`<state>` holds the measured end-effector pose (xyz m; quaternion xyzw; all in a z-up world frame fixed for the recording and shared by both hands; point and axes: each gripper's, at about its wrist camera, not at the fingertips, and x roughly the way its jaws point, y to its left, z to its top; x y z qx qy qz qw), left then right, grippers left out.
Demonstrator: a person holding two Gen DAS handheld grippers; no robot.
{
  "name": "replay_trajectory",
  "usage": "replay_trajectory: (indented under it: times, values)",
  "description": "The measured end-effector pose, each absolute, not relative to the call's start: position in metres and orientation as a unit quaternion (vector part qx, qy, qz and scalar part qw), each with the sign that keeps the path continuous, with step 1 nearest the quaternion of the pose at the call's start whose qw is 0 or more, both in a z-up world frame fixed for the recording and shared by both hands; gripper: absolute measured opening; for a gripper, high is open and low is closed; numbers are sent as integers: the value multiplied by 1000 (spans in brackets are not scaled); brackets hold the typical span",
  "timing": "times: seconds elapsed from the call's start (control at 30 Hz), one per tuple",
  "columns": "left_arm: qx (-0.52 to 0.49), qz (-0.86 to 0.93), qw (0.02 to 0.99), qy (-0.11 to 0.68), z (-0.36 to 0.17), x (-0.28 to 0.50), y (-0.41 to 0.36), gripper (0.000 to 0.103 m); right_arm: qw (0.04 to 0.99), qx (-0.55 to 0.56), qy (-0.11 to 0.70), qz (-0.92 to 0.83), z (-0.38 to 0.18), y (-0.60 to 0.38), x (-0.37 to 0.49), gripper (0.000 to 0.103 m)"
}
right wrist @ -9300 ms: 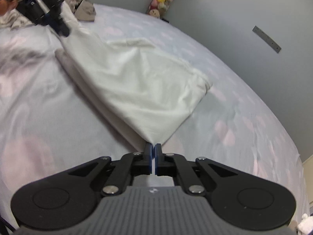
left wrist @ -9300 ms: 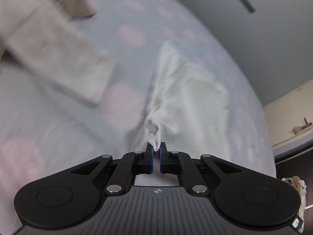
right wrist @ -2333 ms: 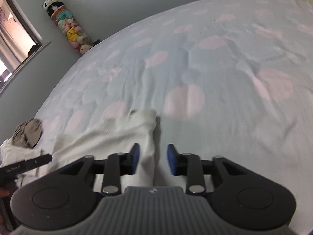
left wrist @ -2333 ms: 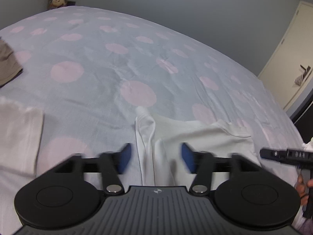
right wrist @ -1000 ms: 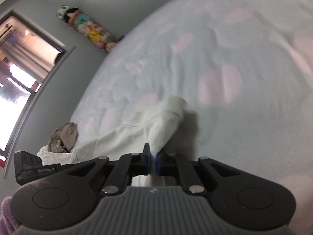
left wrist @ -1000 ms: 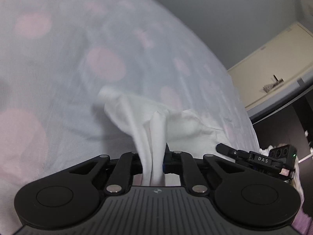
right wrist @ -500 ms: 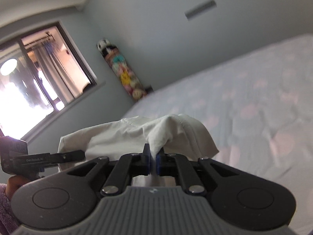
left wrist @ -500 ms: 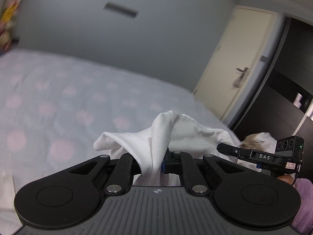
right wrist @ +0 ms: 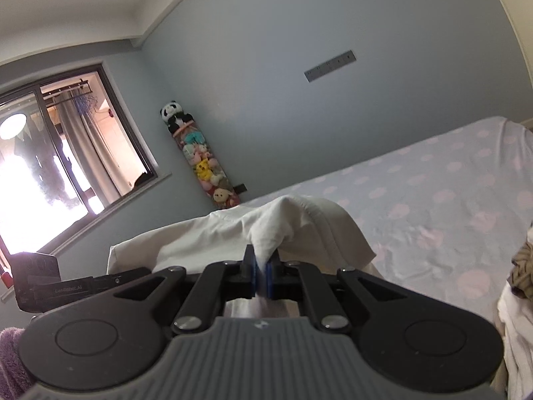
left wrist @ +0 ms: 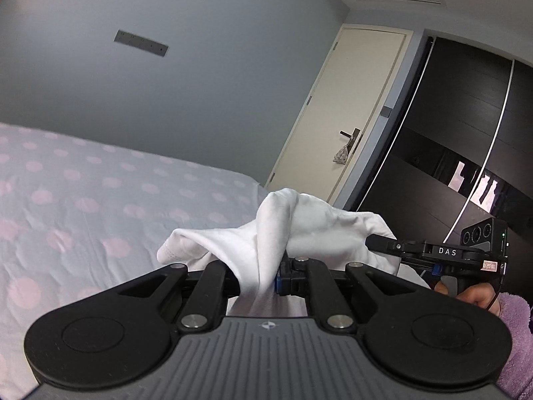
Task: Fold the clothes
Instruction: 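Grasp the collar edge with both grippers and lift the shirt up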
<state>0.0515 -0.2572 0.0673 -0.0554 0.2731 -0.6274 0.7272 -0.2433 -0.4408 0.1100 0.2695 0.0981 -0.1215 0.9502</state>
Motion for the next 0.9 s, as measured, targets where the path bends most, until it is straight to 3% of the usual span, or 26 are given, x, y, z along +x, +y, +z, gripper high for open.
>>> replay_trajectory:
  times: [0.3, 0.57, 0.9]
  values:
    - [-68, -591, 742, 309, 29, 80, -222, 7, 935, 314, 144, -84, 63, -440, -204, 7]
    - [-88, -537, 775, 323, 29, 113, -147, 7, 926, 342, 160, 3, 43, -409, -129, 7]
    - [-85, -573, 725, 374, -2, 126, -179, 7, 909, 375, 182, 0, 20, -418, -135, 7]
